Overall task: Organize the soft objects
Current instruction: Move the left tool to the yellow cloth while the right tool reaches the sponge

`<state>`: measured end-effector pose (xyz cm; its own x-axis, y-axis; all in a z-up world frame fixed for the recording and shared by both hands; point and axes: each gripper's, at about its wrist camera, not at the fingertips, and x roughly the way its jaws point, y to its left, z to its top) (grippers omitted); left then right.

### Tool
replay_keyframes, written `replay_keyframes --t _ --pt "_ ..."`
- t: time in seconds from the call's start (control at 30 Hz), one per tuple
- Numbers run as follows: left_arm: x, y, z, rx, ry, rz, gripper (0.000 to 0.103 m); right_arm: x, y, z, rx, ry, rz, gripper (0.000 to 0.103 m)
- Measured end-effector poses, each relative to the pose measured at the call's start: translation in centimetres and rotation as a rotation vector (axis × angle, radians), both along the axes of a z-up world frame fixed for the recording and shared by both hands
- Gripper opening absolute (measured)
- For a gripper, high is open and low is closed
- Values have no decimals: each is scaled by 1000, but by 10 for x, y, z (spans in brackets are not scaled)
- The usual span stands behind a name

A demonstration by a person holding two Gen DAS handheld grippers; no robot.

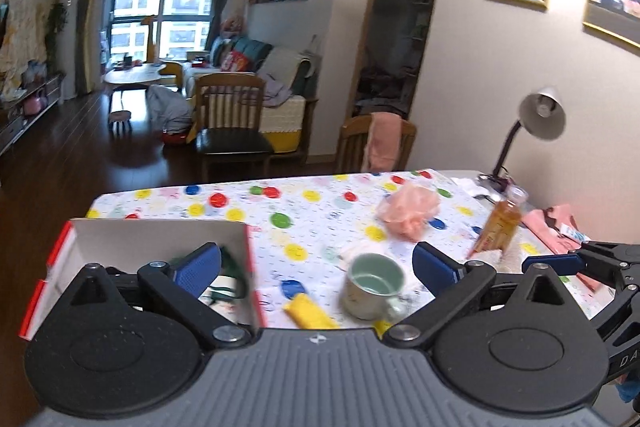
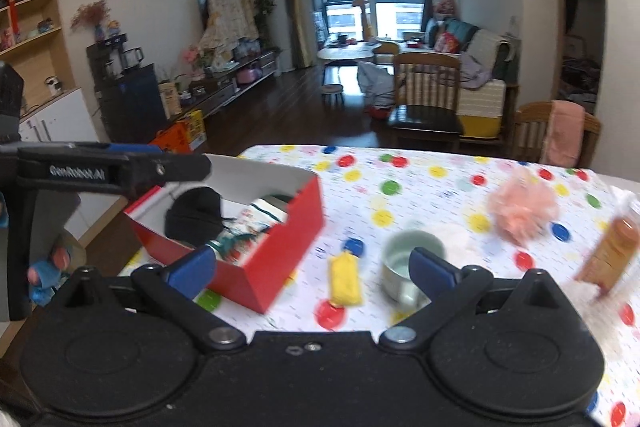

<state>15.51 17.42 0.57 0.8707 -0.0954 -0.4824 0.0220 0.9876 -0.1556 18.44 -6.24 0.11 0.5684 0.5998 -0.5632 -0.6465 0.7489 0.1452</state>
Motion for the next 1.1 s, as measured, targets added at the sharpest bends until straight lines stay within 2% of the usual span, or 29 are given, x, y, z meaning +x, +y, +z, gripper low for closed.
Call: replay_keyframes --t 0.17,0.33,0.47,0.77,0.97,1.1 --pt "2 -35 -10 5 11 -47 103 -7 -33 -16 0 8 -45 103" --pt "1 -66 -22 49 22 -25 103 -16 -64 -40 -38 22 -79 103" --pt "5 -87 -38 113 17 47 103 -18 -83 -60 -58 74 -122 103" --pt "34 -107 -82 80 110 152 103 -13 -87 -99 -93 173 -212 103" --pt "54 -113 -107 98 147 243 103 -7 -78 -116 -143 210 -232 103" --pt "71 -114 -122 118 187 312 103 0 -71 -129 -159 274 -258 102"
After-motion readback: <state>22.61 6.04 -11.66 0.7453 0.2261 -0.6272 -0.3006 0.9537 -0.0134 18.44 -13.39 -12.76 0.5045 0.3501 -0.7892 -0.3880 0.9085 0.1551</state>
